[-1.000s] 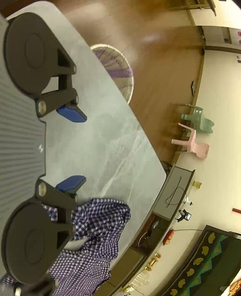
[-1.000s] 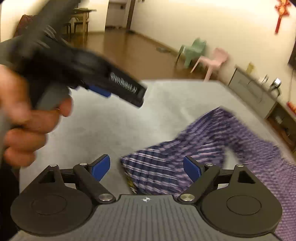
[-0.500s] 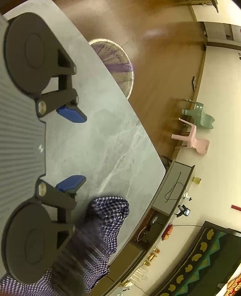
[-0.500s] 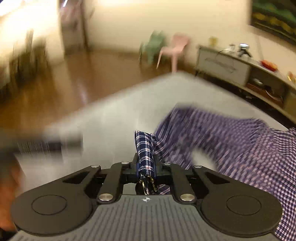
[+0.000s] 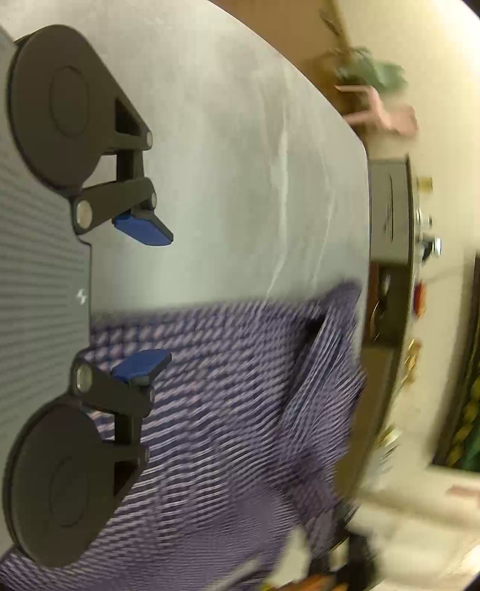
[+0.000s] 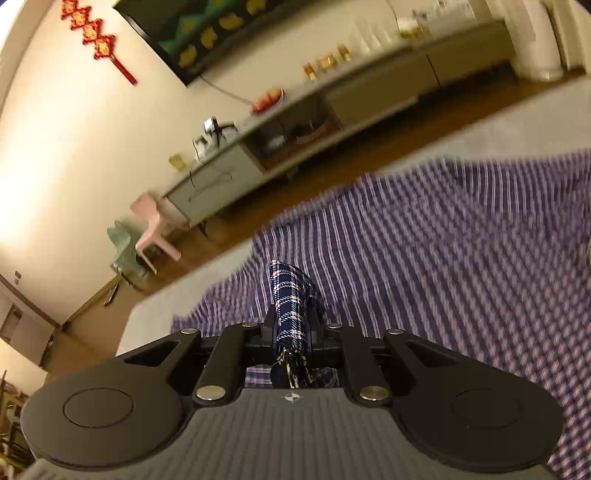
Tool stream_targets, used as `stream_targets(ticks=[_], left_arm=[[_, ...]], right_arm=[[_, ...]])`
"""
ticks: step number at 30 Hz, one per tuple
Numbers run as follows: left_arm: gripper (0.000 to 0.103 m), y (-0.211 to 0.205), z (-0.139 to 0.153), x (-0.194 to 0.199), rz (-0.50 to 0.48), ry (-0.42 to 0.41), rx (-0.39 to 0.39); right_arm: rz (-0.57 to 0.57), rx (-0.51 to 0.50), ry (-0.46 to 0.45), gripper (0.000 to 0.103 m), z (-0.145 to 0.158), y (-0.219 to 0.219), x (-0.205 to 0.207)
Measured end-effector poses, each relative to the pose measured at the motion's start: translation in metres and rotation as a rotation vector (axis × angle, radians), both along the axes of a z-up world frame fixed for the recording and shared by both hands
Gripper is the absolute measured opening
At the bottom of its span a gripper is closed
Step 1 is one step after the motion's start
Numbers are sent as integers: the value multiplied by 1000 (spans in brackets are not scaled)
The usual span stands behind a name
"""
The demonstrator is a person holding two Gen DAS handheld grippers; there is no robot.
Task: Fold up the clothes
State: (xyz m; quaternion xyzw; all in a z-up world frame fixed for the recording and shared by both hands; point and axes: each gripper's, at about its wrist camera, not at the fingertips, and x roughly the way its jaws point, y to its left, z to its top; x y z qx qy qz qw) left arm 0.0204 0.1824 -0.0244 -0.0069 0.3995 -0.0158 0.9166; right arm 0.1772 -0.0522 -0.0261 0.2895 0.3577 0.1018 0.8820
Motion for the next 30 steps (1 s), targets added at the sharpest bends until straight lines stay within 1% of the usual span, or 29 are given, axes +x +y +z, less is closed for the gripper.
stream_targets(ticks=[1,3,4,5,7,8,9,11,12,14,16,17,19,21,23,24,25,26,27,28,29,30], left_arm=[[63,-7,-5,-1,-14,10,25],[64,-18,-14,-2,-30,29,69],[64,-19,-16,-4,-29,22,78],[64,-19,-16,-4,-25,20,81],[62,-17,-14,-4,-16,22,77],[62,-16,-12,-4,-11,19,69],[62,-15,-9,-5,-7,17,61],[62,-17,-4,-9,-16,6,68],[62,-19,-3,-11,-30,5,73],[63,-25,-2,-15,-58,7,87],[64,-27,-6,-21,-55,30,111],[64,-26,-8,-27,-39,47,108],[64,-22,-12,-42,-1,73,88],[65,-19,-15,-65,46,83,59],[68,-19,-18,-90,100,82,28],[67,-22,-18,-99,110,75,26],[64,-27,-18,-107,113,64,29],[48,-32,-18,-115,115,53,32],[37,-38,-18,-123,118,43,35],[10,-43,-18,-125,121,37,57],[2,-49,-17,-124,125,33,87],[1,-55,-16,-123,128,29,116]], right_arm=[[20,5,14,13,-7,4,-1],[73,-8,26,14,-9,14,-3],[103,-17,28,14,-9,20,-4],[138,-29,10,14,-3,26,-5],[149,-18,-99,14,29,18,-26],[116,12,-195,13,46,5,-38],[66,37,-270,13,64,-15,-51],[-57,30,-317,13,81,-58,-68],[-112,-17,-304,13,79,-77,-70],[-174,-102,-218,13,63,-108,-66],[-152,-102,-136,13,41,-123,-60],[-138,-105,-101,13,32,-130,-58],[-98,-133,-86,13,25,-132,-60],[-45,-141,-92,14,25,-132,-63],[20,-158,-104,14,27,-115,-51],[53,-166,-112,14,29,-107,-46],[91,-171,-128,14,31,-101,-44],[128,-170,-145,14,35,-96,-41],[163,-167,-162,14,38,-91,-40],[193,-163,-178,14,39,-86,-43],[226,-160,-189,14,43,-81,-44],[257,-160,-198,14,46,-75,-45]])
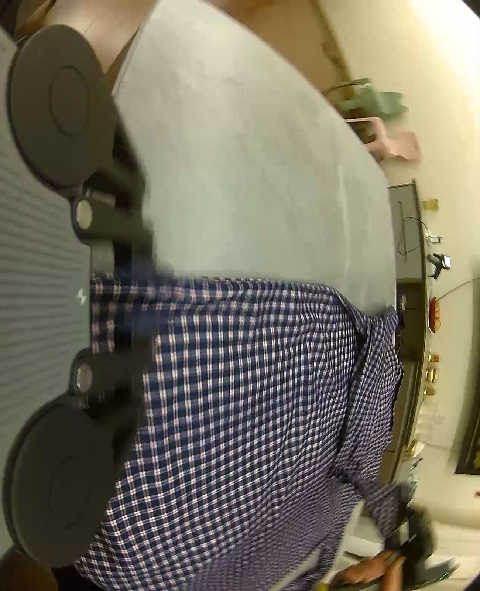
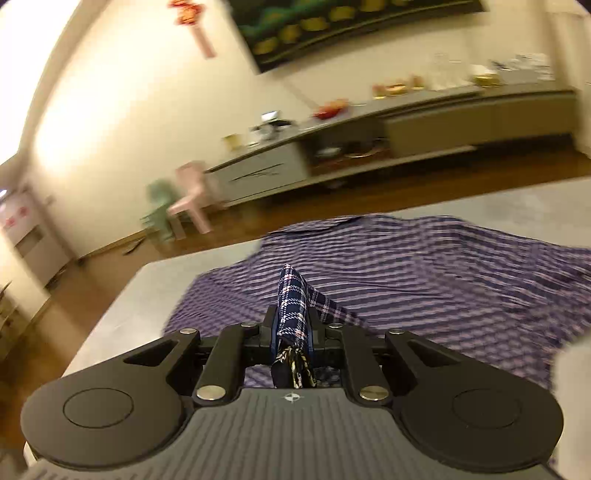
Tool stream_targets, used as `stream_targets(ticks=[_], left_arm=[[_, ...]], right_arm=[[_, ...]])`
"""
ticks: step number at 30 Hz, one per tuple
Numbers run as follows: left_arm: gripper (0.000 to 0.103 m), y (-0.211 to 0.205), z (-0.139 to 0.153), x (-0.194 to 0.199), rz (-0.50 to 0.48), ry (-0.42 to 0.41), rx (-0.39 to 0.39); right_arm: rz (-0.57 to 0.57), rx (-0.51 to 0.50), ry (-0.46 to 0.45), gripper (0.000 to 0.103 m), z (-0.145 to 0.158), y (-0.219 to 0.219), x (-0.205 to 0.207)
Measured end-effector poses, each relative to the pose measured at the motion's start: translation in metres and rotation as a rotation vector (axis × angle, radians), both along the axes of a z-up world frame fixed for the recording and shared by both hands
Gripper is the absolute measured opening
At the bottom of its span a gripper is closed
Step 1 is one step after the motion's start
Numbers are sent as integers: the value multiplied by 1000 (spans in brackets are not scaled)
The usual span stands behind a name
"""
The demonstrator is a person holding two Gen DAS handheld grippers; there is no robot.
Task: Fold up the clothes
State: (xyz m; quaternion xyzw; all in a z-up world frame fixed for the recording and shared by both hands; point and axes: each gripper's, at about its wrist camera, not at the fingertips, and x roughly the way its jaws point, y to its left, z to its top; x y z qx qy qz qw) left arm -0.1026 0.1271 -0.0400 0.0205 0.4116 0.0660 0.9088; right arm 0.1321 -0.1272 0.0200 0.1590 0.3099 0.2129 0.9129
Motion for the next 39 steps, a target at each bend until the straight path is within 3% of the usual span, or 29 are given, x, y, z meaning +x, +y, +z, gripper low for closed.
stream_targets(ticks=[4,6,9,12,15,18,19,21,23,25,28,29,31,34,36,39], left_arm=[[1,-33,24,-9,-17,-71,135],[1,-66,41,-20,-93,-135,253],[3,-102,35,-26,-209,-104,294],[12,-121,18,-29,-245,-34,319],[17,-117,10,-39,-225,-10,295],[40,-106,18,-64,-205,-62,333],[45,-99,22,-71,-197,-78,334],[46,-85,28,-83,-183,-94,326],[50,-75,28,-92,-203,-87,315],[50,-73,23,-94,-241,-87,330],[51,-76,13,-87,-301,-96,358],[51,-79,7,-83,-318,-95,370],[50,-82,0,-76,-347,-96,390],[4,-86,-6,-70,-367,-85,405],[3,-95,1,-79,-400,-116,422],[3,-116,10,-101,-474,-121,473]], right_arm=[[13,15,-102,13,33,-4,1],[-100,73,-161,13,58,-48,1],[-271,131,-210,13,82,-117,3],[-377,106,-98,13,55,-169,12],[-390,71,35,13,15,-188,17],[-358,20,96,14,-6,-182,17],[-348,2,116,18,-13,-180,17],[-340,-42,131,34,-17,-176,13],[-425,-100,79,80,-6,-167,-1],[-536,-166,1,91,8,-153,-17],[-595,-246,-139,91,34,-119,-52],[-541,-250,-175,91,41,-101,-65],[-322,-234,-204,91,50,-57,-90],[160,-149,-99,90,39,22,-129],[438,-103,-1,86,21,73,-153],[597,-148,51,80,-3,122,-180]])
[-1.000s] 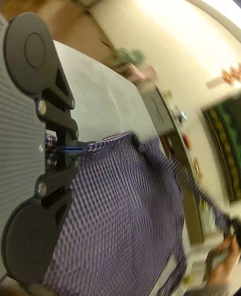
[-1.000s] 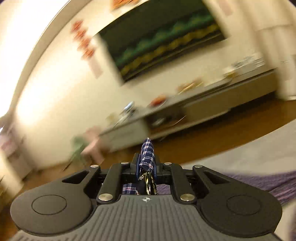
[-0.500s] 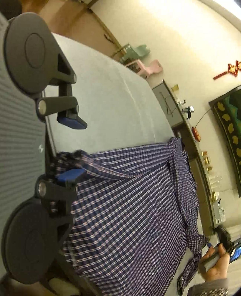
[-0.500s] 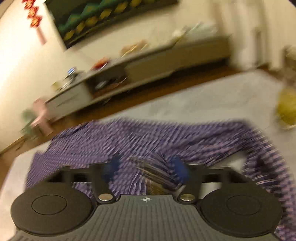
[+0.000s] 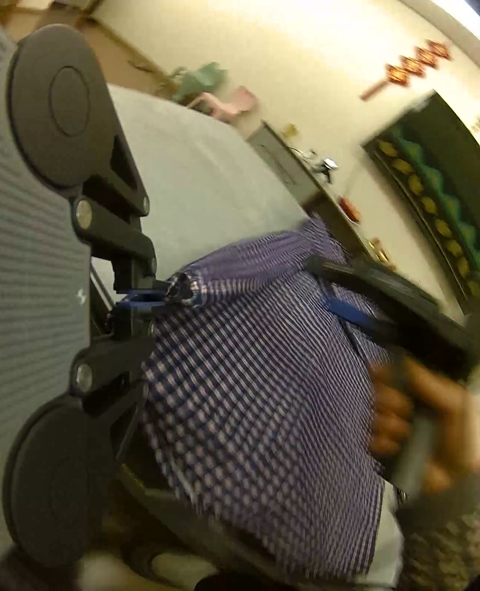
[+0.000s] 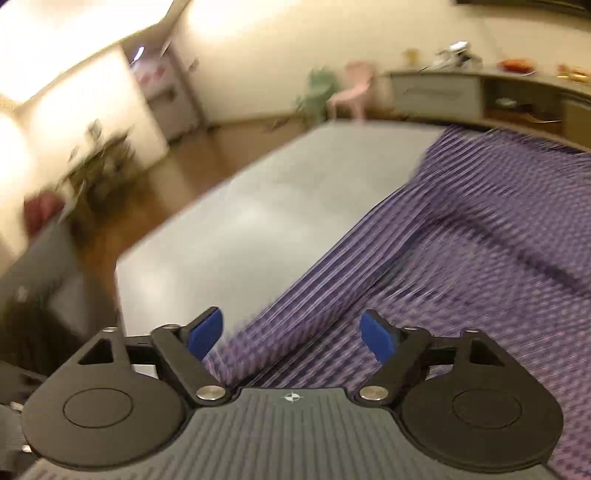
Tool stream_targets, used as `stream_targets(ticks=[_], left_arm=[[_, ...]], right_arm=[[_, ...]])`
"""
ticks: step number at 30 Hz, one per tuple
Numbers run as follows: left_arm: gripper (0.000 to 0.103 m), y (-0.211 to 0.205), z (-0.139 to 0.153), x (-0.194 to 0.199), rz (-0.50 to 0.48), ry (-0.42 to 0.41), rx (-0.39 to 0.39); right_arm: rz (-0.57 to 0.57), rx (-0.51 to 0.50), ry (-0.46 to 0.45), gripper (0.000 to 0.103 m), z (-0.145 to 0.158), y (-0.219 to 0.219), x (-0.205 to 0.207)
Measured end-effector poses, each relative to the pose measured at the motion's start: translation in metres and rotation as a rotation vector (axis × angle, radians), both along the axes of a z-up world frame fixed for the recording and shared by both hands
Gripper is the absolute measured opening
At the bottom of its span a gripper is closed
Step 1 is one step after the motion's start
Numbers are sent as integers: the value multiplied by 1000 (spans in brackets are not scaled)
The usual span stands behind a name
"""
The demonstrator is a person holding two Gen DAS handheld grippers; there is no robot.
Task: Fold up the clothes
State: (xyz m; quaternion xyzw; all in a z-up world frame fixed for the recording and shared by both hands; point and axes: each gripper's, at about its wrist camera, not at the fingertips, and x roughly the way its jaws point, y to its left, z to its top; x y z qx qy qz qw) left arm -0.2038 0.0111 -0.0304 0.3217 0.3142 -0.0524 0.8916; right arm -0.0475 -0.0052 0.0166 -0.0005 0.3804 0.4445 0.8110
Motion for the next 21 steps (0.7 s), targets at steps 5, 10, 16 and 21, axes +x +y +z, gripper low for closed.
stream_targets(ticks=[5,10,16,21], left_arm=[[4,-14,-29,-6,-105,94,64],[15,-5,-22,-20,-187,116,-8],[18,24,16,-14,-116,56,-278],[17,52,4,27,153,145,-398]], right_arm=[[5,-151,41,77,-30,22,-4],[35,-268,-60,76,-25,18,-22],[35,-291,-89,76,-22,-8,-23],[-14,-162,-63,76,-17,-25,-26]])
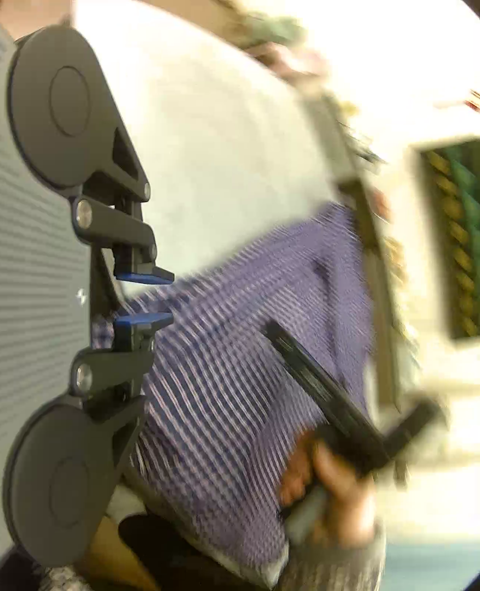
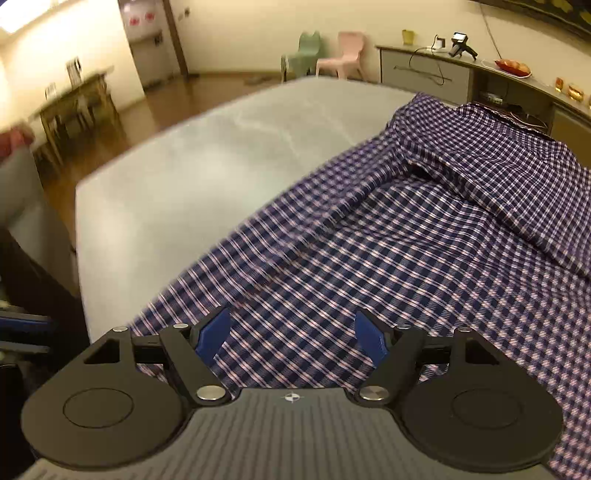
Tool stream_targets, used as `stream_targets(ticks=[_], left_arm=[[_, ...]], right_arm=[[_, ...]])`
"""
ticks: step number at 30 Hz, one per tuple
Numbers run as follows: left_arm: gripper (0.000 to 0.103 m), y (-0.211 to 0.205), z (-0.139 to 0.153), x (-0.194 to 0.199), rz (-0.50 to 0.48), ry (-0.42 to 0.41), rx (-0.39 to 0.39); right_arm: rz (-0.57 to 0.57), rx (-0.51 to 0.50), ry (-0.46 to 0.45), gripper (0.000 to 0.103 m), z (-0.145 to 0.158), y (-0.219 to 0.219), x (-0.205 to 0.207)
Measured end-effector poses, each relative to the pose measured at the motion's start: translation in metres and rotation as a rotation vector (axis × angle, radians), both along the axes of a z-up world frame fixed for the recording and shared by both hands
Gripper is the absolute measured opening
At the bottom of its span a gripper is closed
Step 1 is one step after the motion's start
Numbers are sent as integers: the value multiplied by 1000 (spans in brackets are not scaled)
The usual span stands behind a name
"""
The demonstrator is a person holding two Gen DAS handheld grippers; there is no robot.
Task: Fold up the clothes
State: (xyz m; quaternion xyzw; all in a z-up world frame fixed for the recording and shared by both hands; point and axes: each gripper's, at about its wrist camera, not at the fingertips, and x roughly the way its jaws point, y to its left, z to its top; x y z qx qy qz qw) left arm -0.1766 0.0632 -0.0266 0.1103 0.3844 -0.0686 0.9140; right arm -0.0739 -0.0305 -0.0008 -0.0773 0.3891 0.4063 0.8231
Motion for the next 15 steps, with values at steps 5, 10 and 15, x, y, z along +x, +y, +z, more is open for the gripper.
stream_targets(ticks=[5,10,15], left_arm=[[15,3,-16,10,89,116,-154],[14,20,-25,15,191,170,-321],[0,34,-15,6,226,121,-436]], right_arm=[[57,103,115,72,-3,16,-12],[38,241,364,72,-17,22,-4],[-77,396,621,72,-31,-2,2]])
